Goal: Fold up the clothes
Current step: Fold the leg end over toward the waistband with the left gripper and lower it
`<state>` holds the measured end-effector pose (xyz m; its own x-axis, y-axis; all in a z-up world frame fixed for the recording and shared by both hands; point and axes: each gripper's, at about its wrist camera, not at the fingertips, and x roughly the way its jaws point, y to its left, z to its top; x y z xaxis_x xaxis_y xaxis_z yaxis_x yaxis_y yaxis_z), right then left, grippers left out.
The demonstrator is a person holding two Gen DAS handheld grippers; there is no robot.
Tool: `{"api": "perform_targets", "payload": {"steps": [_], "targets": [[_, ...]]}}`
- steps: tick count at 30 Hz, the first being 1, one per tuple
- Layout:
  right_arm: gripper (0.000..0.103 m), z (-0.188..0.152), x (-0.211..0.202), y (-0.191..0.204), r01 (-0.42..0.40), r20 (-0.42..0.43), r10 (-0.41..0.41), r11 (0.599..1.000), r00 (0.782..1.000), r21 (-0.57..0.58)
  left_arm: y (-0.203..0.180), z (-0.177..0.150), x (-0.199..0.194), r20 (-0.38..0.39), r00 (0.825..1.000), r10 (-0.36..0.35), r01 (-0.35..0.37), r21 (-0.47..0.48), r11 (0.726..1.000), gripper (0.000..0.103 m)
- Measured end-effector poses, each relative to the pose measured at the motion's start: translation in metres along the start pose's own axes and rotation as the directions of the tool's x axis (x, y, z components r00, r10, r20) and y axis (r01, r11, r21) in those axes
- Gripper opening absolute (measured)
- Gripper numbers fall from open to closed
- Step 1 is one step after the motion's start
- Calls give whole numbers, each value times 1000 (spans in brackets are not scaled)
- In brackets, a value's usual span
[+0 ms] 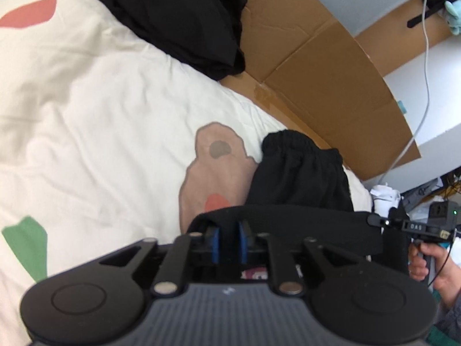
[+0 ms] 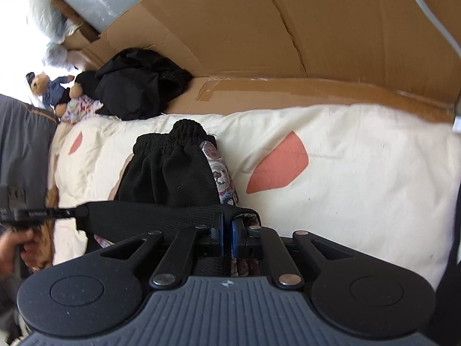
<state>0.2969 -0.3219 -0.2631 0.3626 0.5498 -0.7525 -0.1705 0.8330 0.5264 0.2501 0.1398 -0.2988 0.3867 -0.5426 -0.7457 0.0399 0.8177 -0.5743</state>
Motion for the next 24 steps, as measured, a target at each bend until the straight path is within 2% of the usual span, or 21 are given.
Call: {"api": "perform_targets", "payload": {"steps": [2,4,5,18,20,21,23,24], "targets": [[28,-3,-4,-2,-10,4,10,1000,1000,4,3,-5,0,-4,1000,-4,4,-5,1000,27],[36,-7,-9,-4,-15,16,15,1000,1000,20,6,-10,-1,-7,1000,-8,8,-11,1000,30],[36,-7,-9,-5,-18,17,17,1000,1000,24,7,-13,-1,-6,1000,-15,15,-10,1000,31],[36,-37,-4,-4,-43,-43,44,999,998,27,2,-32,4,-28,998,-48,48,-11,999,32],[34,-40,-4,-4,-55,-49,56,998,997,25,-1,-31,5,-28,999,-36,37,14,999,10],[32,-41,-3,-3,-66,-56,67,998,996,20,-4,-31,4,-23,1000,-17,18,36,999,8],[16,-40,-4,0,-78,-53,78,997,996,-3,-6,-30,2,-9,1000,-29,30,40,999,7],[14,-39,-5,2,-83,-50,83,996,995,-15,-7,-28,0,4,999,-38,38,40,998,7]]}}
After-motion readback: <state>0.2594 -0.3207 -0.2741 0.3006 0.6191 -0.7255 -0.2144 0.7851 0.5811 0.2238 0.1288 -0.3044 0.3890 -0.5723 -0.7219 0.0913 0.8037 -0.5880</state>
